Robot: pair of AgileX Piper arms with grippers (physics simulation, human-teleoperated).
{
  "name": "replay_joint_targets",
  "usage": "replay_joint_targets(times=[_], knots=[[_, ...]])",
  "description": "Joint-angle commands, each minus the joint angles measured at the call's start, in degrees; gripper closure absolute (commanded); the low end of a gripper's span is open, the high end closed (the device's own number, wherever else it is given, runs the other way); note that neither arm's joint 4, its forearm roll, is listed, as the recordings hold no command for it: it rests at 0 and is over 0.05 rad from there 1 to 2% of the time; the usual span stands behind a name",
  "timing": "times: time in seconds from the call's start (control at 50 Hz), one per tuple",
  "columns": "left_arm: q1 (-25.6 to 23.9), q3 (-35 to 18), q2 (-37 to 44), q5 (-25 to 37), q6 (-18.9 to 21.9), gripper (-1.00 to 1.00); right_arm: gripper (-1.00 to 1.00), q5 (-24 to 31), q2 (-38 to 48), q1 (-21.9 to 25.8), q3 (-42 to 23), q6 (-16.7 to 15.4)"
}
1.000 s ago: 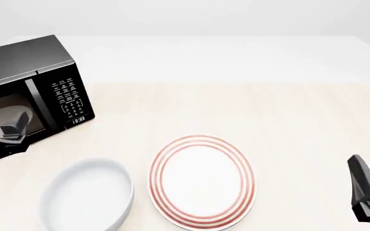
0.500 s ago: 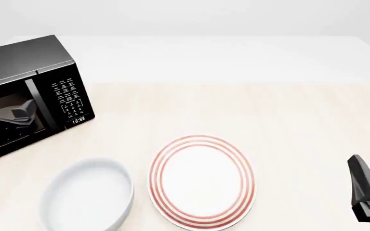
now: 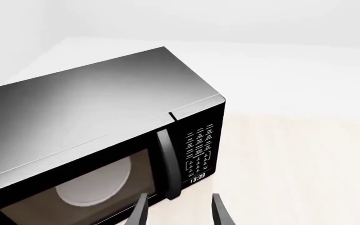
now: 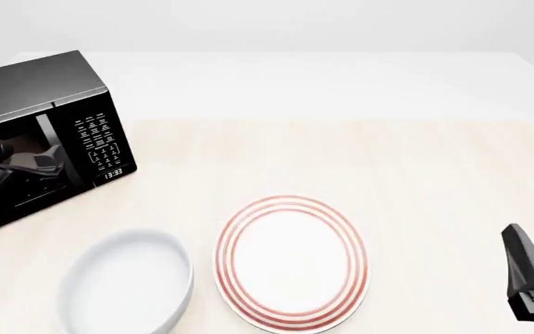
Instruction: Open the microwave.
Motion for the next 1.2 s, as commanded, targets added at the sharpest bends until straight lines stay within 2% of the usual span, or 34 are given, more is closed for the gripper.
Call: replay_joint_targets(times=[0.02,0.04,0.1,0.12,0.14,0.24,0.3,0.32,0.4,0.42,0.44,0.48,0.66,0.68,0.78,1.2], knots=[[-0.31,0.21,4.65,-4.48,0.08,-1.00,-1.00,0.00,-0.01,-0.01,0.00,-0.01],[-0.41,0.79,5.81,-6.20,0.06,-1.00,-1.00,0.00,-0.01,0.00,0.00,0.01],[-0.49,-0.49,3.74,-2.98,0.20,-1.00,-1.00,0.00,0.00,-0.01,0.00,0.00],[-0.56,0.15,5.31,-5.15,0.21,-1.00,-1.00,0.00,0.00,0.00,0.00,0.00],[-0.59,-1.44,3.78,-1.90,0.44,-1.00,-1.00,0.00,-0.01,-0.01,0.00,0.00],[-0.48,-2.34,3.72,-0.99,0.58,-1.00,-1.00,0.00,-0.01,-0.01,0.00,0.00],[-0.38,-1.13,6.34,-4.89,0.76,-1.00,-1.00,0.00,0.01,0.00,0.00,-0.01],[-0.30,-2.35,5.05,-2.36,0.70,-1.00,-1.00,0.00,-0.01,0.00,0.00,0.00],[-0.23,-3.20,5.81,-2.26,0.69,-1.00,-1.00,0.00,0.00,0.00,0.00,-0.01],[-0.26,-1.68,8.82,-6.76,0.64,-1.00,-1.00,0.00,0.00,0.00,0.00,0.01],[-0.32,-2.96,7.30,-3.98,0.74,-1.00,-1.00,0.00,0.00,0.01,0.00,-0.01],[-0.38,-4.01,6.78,-2.41,0.78,-1.00,-1.00,0.00,-0.01,0.00,0.00,-0.01],[-0.79,-4.88,9.81,-3.76,1.12,-1.00,-1.00,0.00,-0.01,-0.01,0.00,-0.01],[-0.74,-3.87,11.73,-6.63,1.13,-1.00,-1.00,0.00,0.00,0.00,0.00,0.00],[-0.29,-5.58,11.02,-3.97,1.22,-1.00,-1.00,0.00,-0.01,0.00,0.00,0.00],[0.37,-8.19,18.22,-6.55,1.04,-1.00,-1.00,0.00,0.00,0.01,0.00,0.01]])
